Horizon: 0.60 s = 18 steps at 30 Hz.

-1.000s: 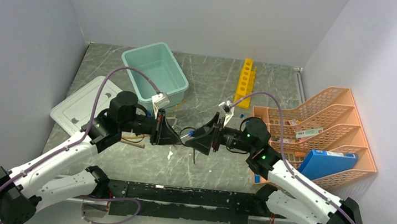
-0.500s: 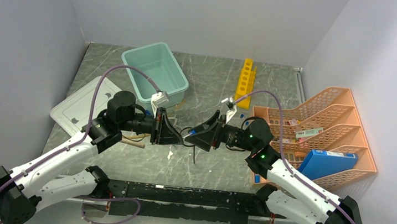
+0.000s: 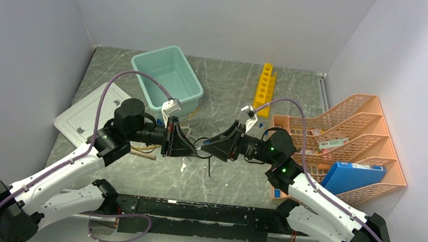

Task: Organize the chemistry lab equipment
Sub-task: Pick up the test tube at the center of the board, then insert the test tube into the slot of the test tube rack.

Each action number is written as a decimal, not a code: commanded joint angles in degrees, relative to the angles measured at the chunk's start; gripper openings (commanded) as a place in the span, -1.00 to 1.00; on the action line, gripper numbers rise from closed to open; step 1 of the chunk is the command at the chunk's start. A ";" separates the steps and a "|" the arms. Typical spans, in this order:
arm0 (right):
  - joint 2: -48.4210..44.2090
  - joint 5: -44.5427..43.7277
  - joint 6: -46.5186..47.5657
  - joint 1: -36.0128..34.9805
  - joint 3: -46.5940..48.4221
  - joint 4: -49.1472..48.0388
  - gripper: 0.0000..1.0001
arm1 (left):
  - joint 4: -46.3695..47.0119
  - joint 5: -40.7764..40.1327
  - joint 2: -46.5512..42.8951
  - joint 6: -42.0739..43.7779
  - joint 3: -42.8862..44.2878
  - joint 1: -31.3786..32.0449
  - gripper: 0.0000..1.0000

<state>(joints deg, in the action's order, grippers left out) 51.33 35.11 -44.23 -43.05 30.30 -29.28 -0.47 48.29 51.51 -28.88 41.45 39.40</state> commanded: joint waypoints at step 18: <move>-1.23 -0.64 -4.00 0.77 -1.73 -4.70 -0.56 | 1.84 2.45 -1.48 1.73 -0.85 0.33 -0.90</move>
<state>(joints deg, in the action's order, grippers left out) 50.50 34.06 -47.57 -42.76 28.82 -31.62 -0.23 49.58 50.81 -28.47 40.58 39.40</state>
